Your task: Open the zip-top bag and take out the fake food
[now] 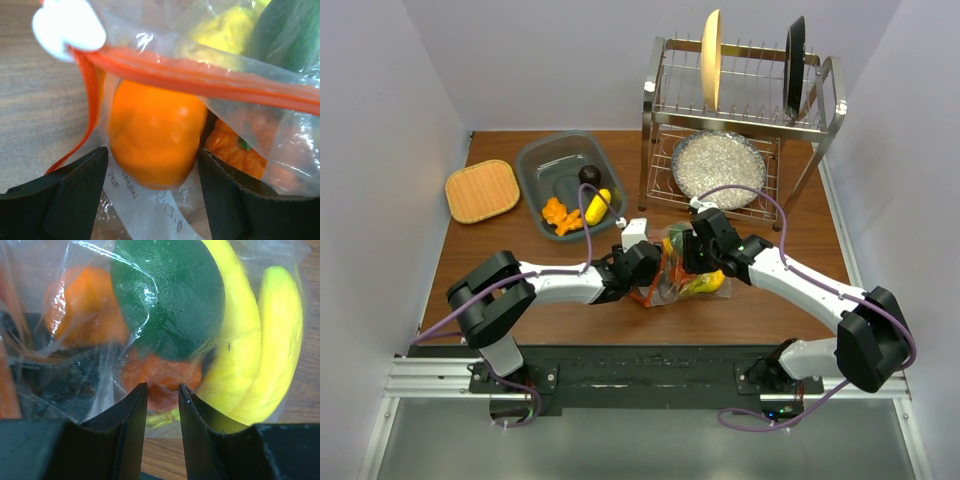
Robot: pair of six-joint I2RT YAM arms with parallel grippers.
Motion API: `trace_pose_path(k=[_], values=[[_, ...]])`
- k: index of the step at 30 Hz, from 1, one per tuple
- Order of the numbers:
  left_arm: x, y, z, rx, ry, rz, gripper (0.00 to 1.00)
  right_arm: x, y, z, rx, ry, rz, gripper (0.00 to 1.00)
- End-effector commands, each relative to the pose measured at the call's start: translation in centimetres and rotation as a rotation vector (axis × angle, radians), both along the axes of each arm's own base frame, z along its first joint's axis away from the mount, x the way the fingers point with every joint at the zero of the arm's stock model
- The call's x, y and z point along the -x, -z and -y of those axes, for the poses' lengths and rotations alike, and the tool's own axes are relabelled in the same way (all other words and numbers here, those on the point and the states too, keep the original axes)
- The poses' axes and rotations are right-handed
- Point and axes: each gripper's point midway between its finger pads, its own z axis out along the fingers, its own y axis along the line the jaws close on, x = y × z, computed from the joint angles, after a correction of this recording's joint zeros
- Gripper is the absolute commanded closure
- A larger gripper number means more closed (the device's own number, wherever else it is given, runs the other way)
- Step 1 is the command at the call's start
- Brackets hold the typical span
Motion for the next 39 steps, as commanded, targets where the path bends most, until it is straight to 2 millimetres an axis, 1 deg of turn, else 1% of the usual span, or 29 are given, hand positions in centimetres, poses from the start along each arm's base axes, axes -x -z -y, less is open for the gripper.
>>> trace_pose_path(k=[1, 3, 6, 7, 8, 9, 10, 13, 14, 16, 17, 18, 19, 21, 22, 24, 25, 26, 27, 28, 29, 30, 32, 33, 34, 35, 36, 38, 39], values=[[-2.5, -3.5, 1.1, 0.056, -0.027, 0.156, 0.3, 0.0, 0.5, 0.2, 0.028, -0.014, 0.003, 0.65], [-3.0, -4.5, 1.5, 0.084, -0.024, 0.191, 0.35, -0.1, 0.5, 0.3, 0.031, -0.009, 0.004, 0.65], [-3.1, -5.0, 1.9, 0.092, -0.002, 0.214, 0.45, -0.1, 0.4, 0.4, 0.033, -0.004, 0.007, 0.66], [-3.1, -5.0, 1.9, 0.091, 0.003, 0.215, 0.53, -0.1, 0.4, 0.4, 0.033, -0.005, 0.007, 0.66], [-3.1, -5.1, 2.0, 0.099, 0.009, 0.219, 0.57, -0.1, 0.4, 0.5, 0.036, -0.004, 0.007, 0.66], [-2.9, -5.2, 2.1, 0.108, 0.02, 0.217, 0.6, 0.0, 0.5, 0.5, 0.039, -0.002, 0.006, 0.66], [-2.6, -5.3, 1.9, 0.115, 0.026, 0.216, 0.65, -0.1, 0.5, 0.6, 0.041, 0.002, 0.008, 0.66], [-1.8, -5.8, 1.8, 0.132, 0.058, 0.205, 0.7, 0.0, 0.5, 0.7, 0.044, 0.004, 0.005, 0.66], [-1.4, -5.6, 1.5, 0.119, 0.065, 0.189, 0.71, -0.1, 0.4, 0.8, 0.051, 0.009, 0.008, 0.66], [-0.6, -6.1, 1.0, 0.123, 0.085, 0.175, 0.72, -0.3, 0.4, 1.1, 0.062, 0.019, 0.018, 0.66], [-0.1, -5.9, 0.5, 0.108, 0.09, 0.16, 0.72, -0.3, 0.4, 1.2, 0.064, 0.025, 0.018, 0.66], [0.4, -6.1, 0.4, 0.117, 0.106, 0.152, 0.72, -0.3, 0.4, 1.3, 0.065, 0.03, 0.021, 0.66], [0.9, -6.6, -0.1, 0.123, 0.112, 0.155, 0.72, -0.3, 0.2, 1.2, 0.062, 0.031, 0.027, 0.66], [1.9, -6.2, -0.8, 0.099, 0.135, 0.121, 0.73, -0.4, 0.0, 1.2, 0.055, 0.035, 0.03, 0.66], [2.1, -6.8, -1.3, 0.102, 0.132, 0.122, 0.73, -0.4, -0.2, 1.1, 0.048, 0.033, 0.035, 0.66], [3.1, -6.2, -2.4, 0.072, 0.138, 0.091, 0.73, -0.4, -0.5, 1.1, 0.043, 0.035, 0.038, 0.66], [3.5, -6.5, -3.0, 0.068, 0.139, 0.086, 0.73, -0.5, -0.8, 1.1, 0.036, 0.035, 0.047, 0.66], [3.9, -6.2, -3.6, 0.049, 0.139, 0.07, 0.73, -0.4, -0.8, 1.1, 0.038, 0.034, 0.044, 0.66], [4.3, -6.3, -3.8, 0.05, 0.148, 0.067, 0.73, -0.4, -1.0, 1.1, 0.034, 0.035, 0.049, 0.66], [4.4, -7.0, -3.9, 0.067, 0.153, 0.076, 0.73, -0.4, -1.0, 1.1, 0.035, 0.034, 0.048, 0.66], [4.8, -6.8, -4.3, 0.052, 0.151, 0.061, 0.73, -0.3, -1.1, 1.1, 0.033, 0.033, 0.048, 0.66], [4.9, -7.5, -4.5, 0.062, 0.151, 0.069, 0.73, -0.3, -1.1, 1.1, 0.034, 0.032, 0.049, 0.66], [5.1, -7.5, -5.4, 0.042, 0.131, 0.061, 0.74, -0.3, -1.2, 1.1, 0.03, 0.032, 0.05, 0.66], [5.0, -8.4, -5.6, 0.055, 0.122, 0.076, 0.75, -0.2, -1.2, 1.0, 0.026, 0.031, 0.05, 0.66], [5.1, -8.5, -6.2, 0.041, 0.107, 0.071, 0.75, -0.2, -1.2, 1.1, 0.025, 0.034, 0.048, 0.66], [4.8, -8.8, -6.8, 0.029, 0.079, 0.083, 0.75, -0.2, -1.2, 1.1, 0.024, 0.035, 0.05, 0.66], [4.5, -9.7, -7.0, 0.04, 0.056, 0.095, 0.76, -0.2, -1.3, 1.0, 0.022, 0.032, 0.052, 0.66], [3.8, -10.2, -8.4, 0.017, 0.005, 0.095, 0.76, -0.1, -1.4, 1.0, 0.016, 0.031, 0.05, 0.66], [3.2, -11.0, -8.7, 0.021, -0.009, 0.109, 0.76, -0.1, -1.4, 1.0, 0.013, 0.03, 0.051, 0.66]])
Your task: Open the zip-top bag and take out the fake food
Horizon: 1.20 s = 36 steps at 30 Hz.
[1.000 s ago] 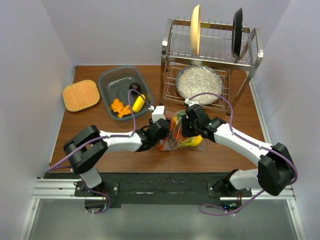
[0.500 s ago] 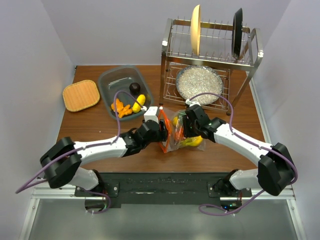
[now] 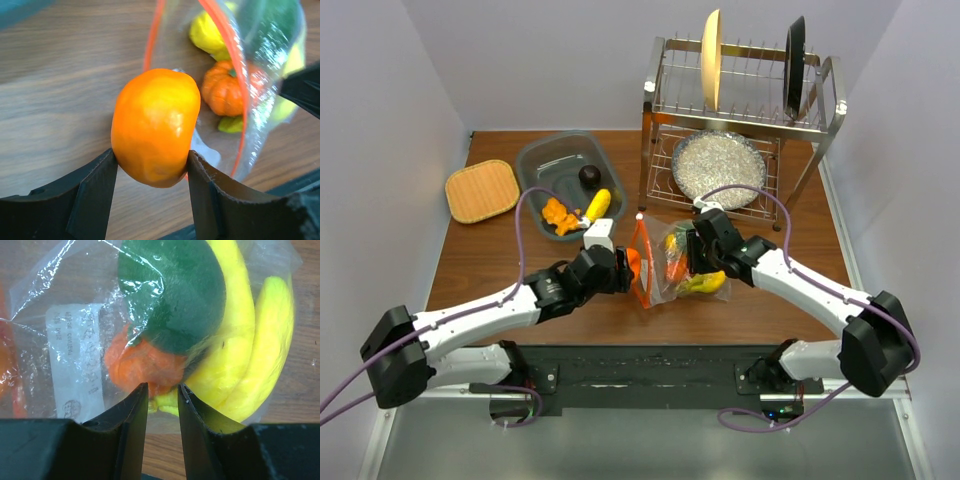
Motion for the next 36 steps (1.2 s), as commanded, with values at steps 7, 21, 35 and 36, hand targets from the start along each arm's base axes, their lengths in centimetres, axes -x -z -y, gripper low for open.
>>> trace_pose_path(k=[7, 21, 35, 36], values=[[-9.3, -6.6, -7.1, 0.001, -0.274, 0.135, 0.75, -0.1, -1.3, 0.0, -0.018, 0.001, 0.039, 0.66], [-23.6, -1.1, -14.4, -0.061, -0.486, 0.058, 0.41, 0.0, -2.5, 0.1, -0.023, -0.01, 0.054, 0.66], [-22.6, -1.5, -15.0, -0.059, -0.447, 0.015, 0.15, 0.3, -3.0, -0.1, -0.045, -0.02, 0.058, 0.65], [-21.8, -2.7, -14.8, -0.037, -0.442, 0.036, 0.18, 0.3, -3.1, -0.2, -0.05, -0.025, 0.059, 0.65]])
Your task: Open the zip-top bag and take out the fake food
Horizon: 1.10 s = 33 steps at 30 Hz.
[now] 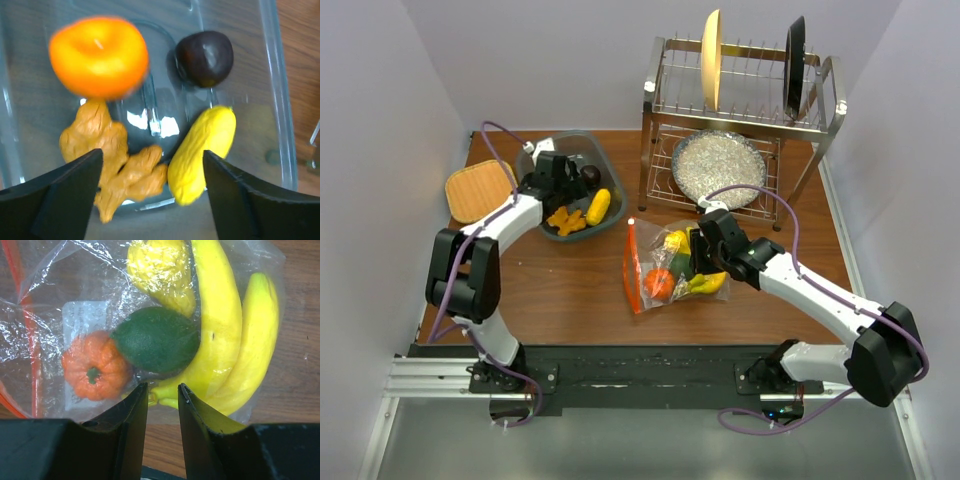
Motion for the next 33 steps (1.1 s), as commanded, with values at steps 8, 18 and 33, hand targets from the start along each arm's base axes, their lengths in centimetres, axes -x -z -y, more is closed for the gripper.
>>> trace_pose_path(k=[8, 18, 33], values=[[12.3, -1.9, 7.0, 0.094, 0.227, 0.009, 0.51, 0.1, -2.0, -1.4, -0.074, -0.047, 0.026, 0.66], [19.8, 0.2, 17.3, 0.287, 0.481, -0.044, 0.57, 1.3, -0.8, -3.9, -0.097, -0.09, -0.005, 0.67], [20.9, 3.5, 24.0, 0.368, 0.618, -0.084, 0.35, 1.2, 3.2, -4.5, -0.047, -0.084, -0.069, 0.69]])
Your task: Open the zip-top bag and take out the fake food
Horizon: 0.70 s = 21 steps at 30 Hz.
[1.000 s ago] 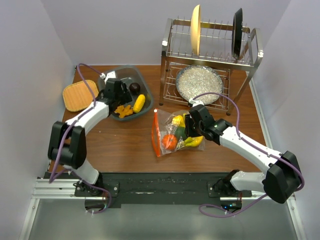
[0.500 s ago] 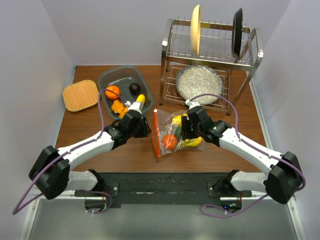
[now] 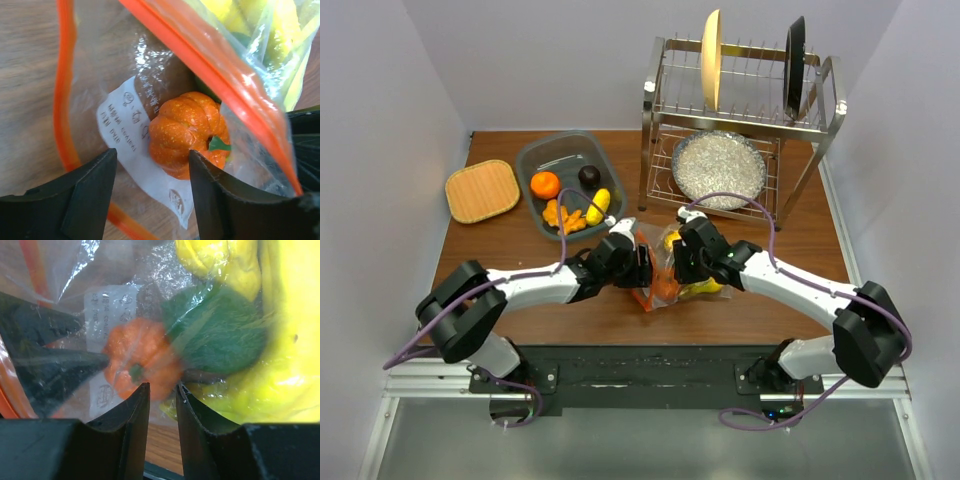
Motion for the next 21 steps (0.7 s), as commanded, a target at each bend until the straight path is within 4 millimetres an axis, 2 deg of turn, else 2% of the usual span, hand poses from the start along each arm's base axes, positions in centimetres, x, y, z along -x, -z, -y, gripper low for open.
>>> trace_pose_path(k=[1, 7, 8, 12, 15, 21], values=[[-0.7, -1.6, 2.7, 0.087, 0.031, 0.039, 0.35, -0.3, 0.6, -0.5, -0.018, 0.004, 0.009, 0.69], [0.1, -1.0, 3.6, 0.1, 0.049, 0.026, 0.28, 0.2, 2.1, 0.0, 0.003, 0.013, -0.016, 0.71], [0.7, -0.9, 3.9, 0.116, 0.072, 0.009, 0.27, 0.2, 2.3, 0.1, 0.008, 0.016, -0.018, 0.71], [1.2, -1.1, 4.5, 0.149, 0.091, 0.001, 0.25, 0.5, 2.7, 0.4, 0.014, 0.02, -0.024, 0.75], [1.7, -0.3, 4.6, 0.138, 0.096, -0.021, 0.23, 0.6, 2.8, 0.3, 0.009, 0.019, -0.028, 0.78], [1.8, 1.2, 4.4, 0.098, 0.07, -0.037, 0.18, 1.0, 3.5, 0.6, 0.021, 0.022, -0.052, 0.9]])
